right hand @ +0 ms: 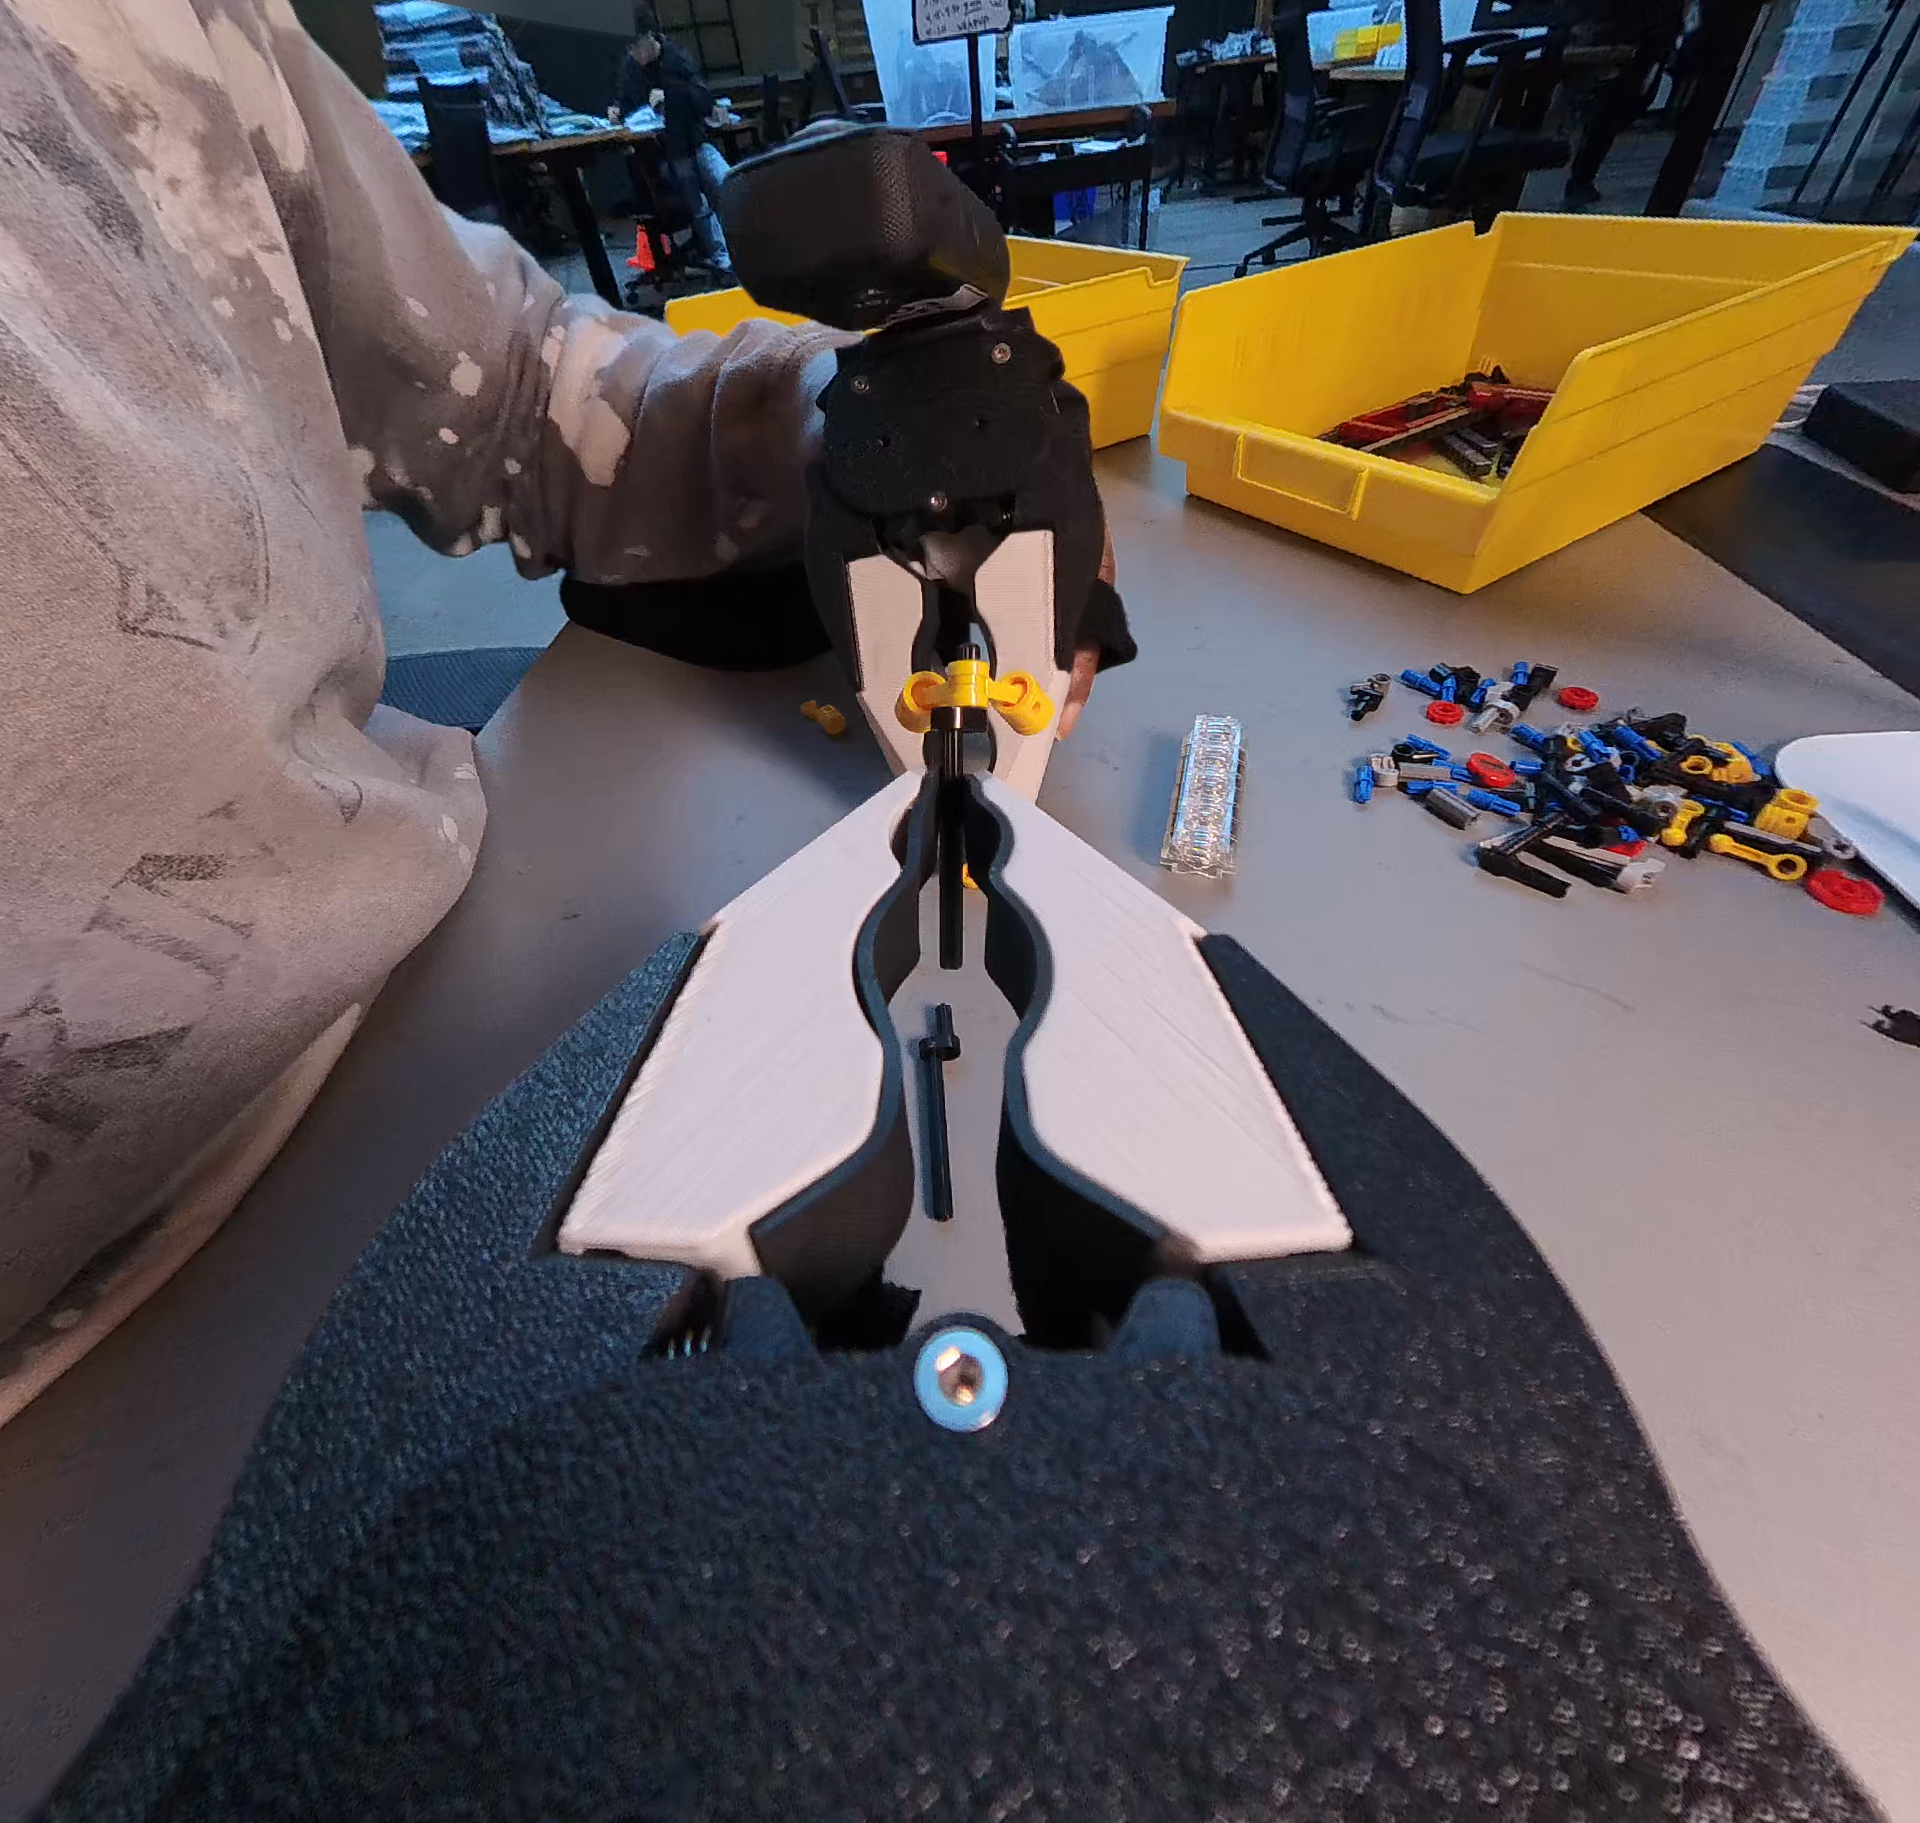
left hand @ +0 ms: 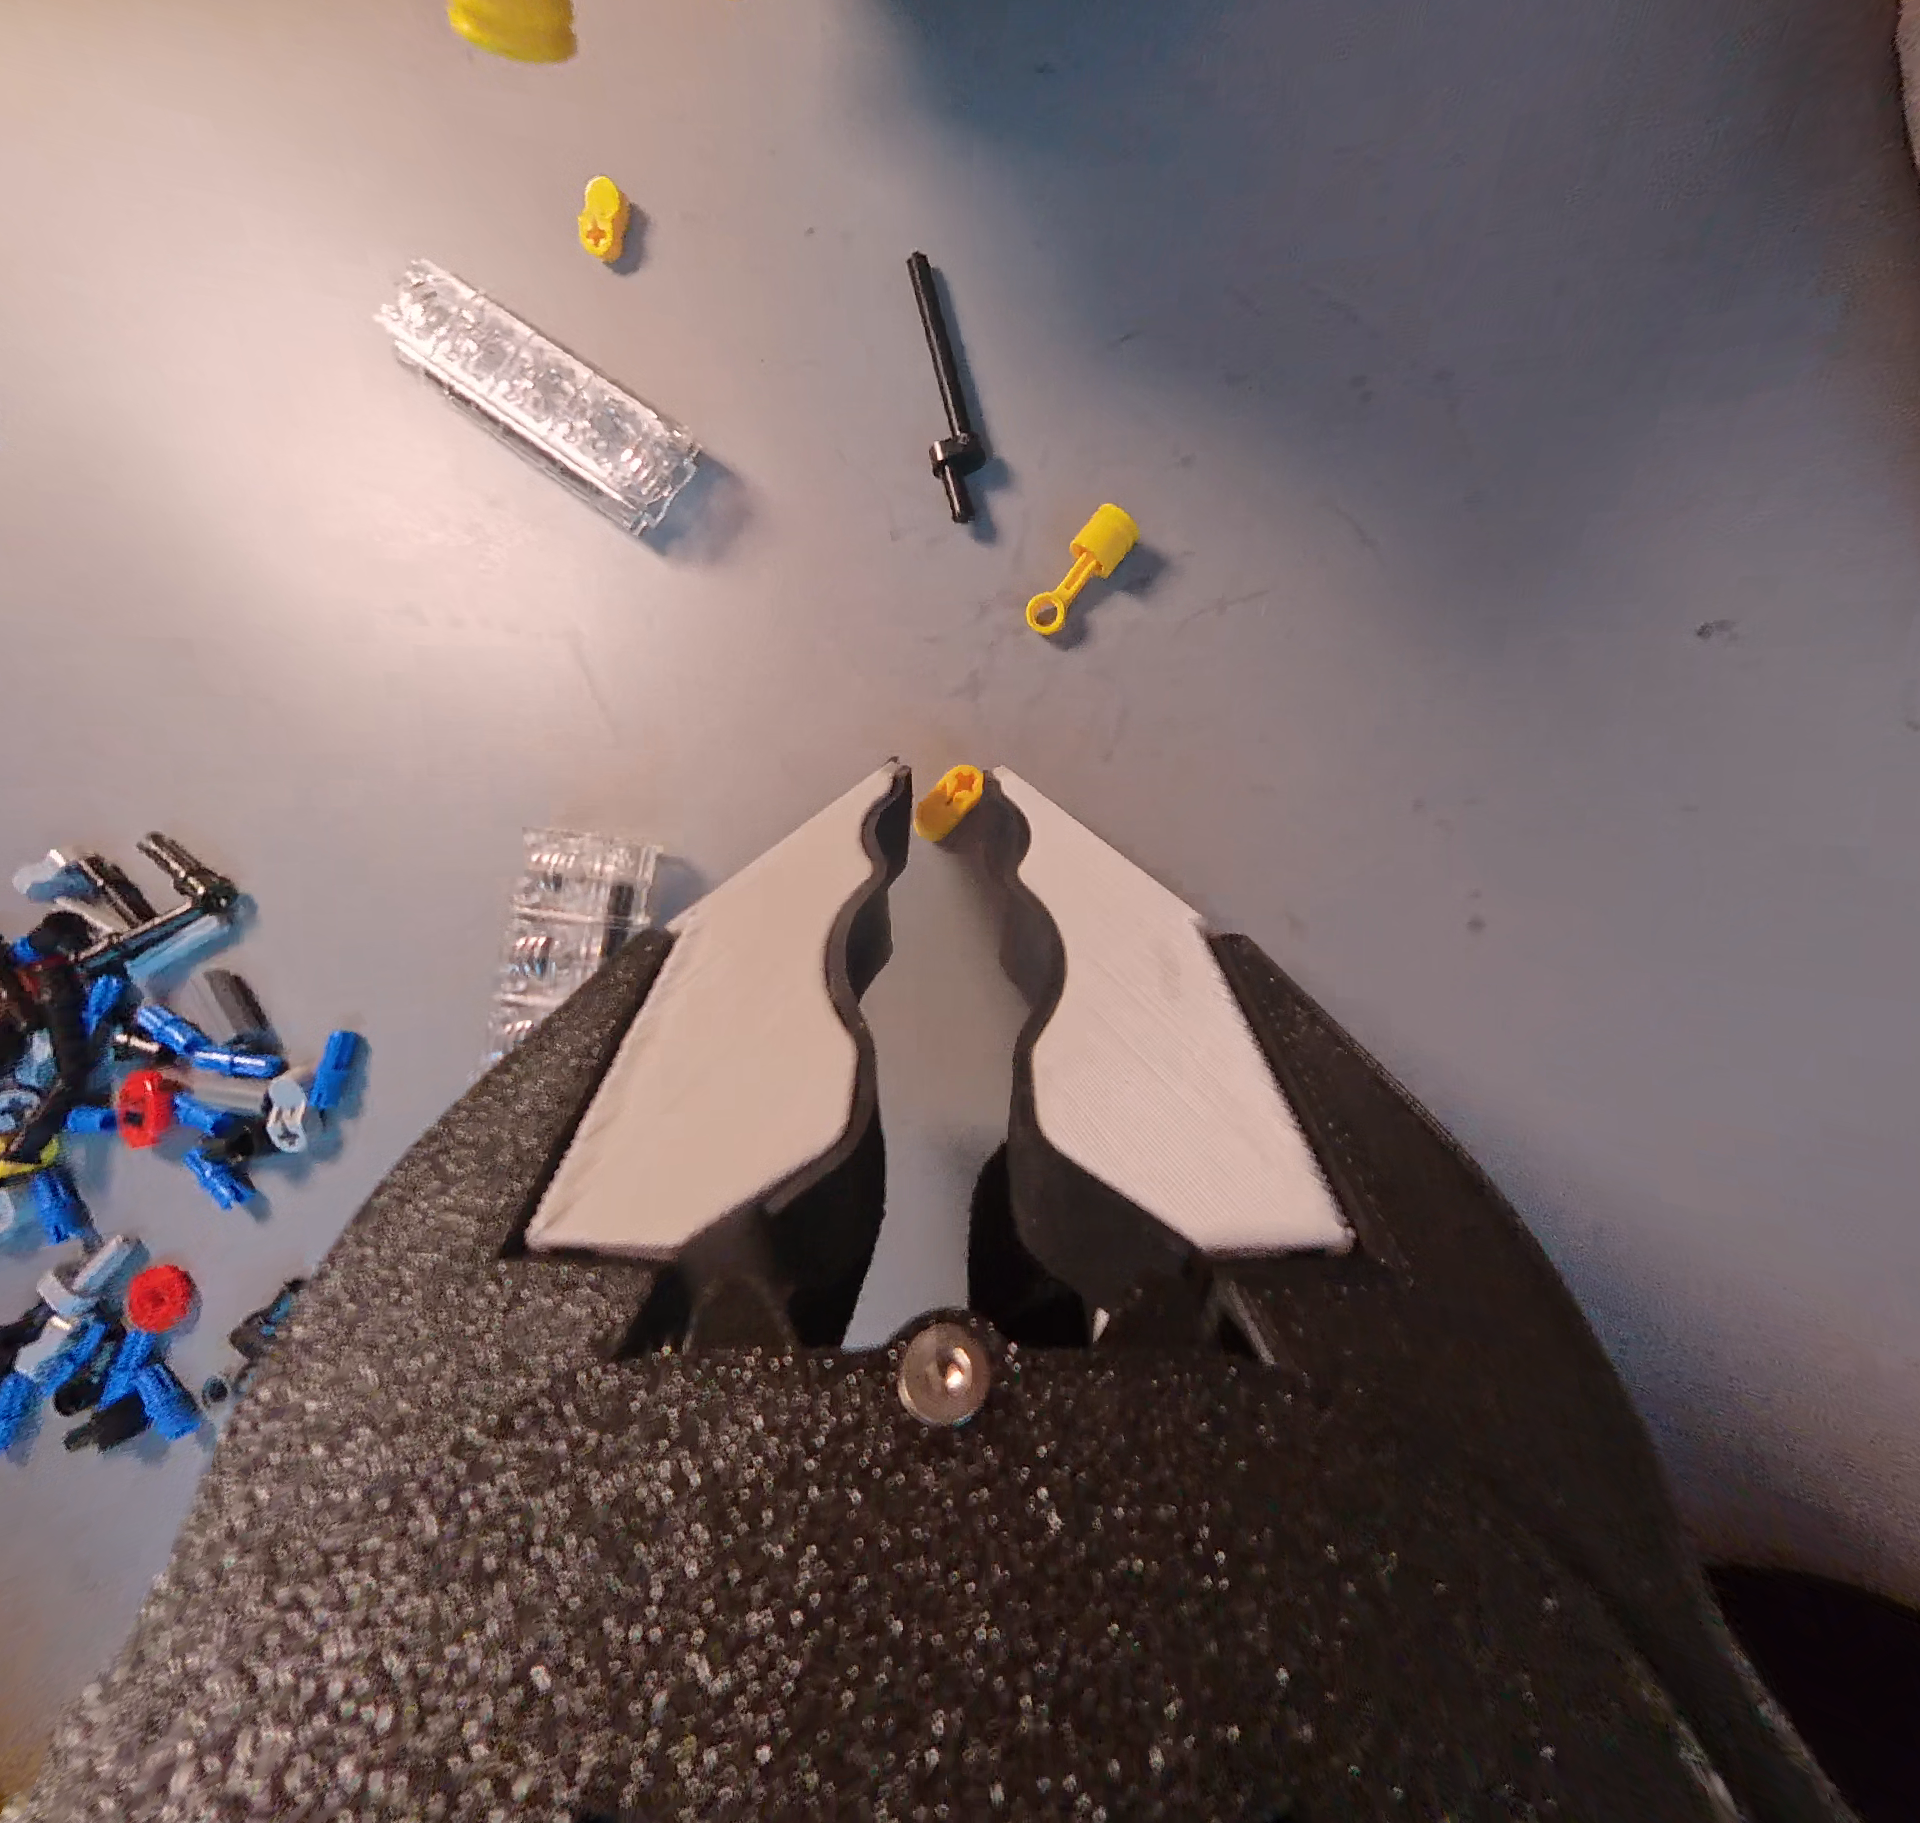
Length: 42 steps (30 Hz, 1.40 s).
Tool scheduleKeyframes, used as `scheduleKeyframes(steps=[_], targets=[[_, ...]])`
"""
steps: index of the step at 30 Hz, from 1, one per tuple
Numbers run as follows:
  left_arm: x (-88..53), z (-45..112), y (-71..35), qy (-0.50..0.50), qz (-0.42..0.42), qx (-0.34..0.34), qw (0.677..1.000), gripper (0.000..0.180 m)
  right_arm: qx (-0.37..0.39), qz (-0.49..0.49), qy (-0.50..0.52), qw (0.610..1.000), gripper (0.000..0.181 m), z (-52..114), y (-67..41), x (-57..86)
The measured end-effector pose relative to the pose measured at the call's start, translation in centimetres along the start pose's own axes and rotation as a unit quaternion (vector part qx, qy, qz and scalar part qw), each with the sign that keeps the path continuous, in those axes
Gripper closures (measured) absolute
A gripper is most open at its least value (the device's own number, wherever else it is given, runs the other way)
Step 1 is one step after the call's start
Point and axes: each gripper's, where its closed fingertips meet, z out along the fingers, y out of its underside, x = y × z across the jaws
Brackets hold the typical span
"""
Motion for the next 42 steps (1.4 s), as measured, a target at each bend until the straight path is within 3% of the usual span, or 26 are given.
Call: scheduleKeyframes(steps=[6,42], targets=[[0.3,0.3,0.5,0.045,0.034,-0.049,0.997,0.171,-0.001,0.0,0.002,1.0,0.178,-0.2,0.0,0.1],[0.3,-0.1,1.3,0.083,0.057,-0.109,0.989,0.172,-0.003,-0.003,0.001,1.0,0.178,-0.4,0.1,0.0]])
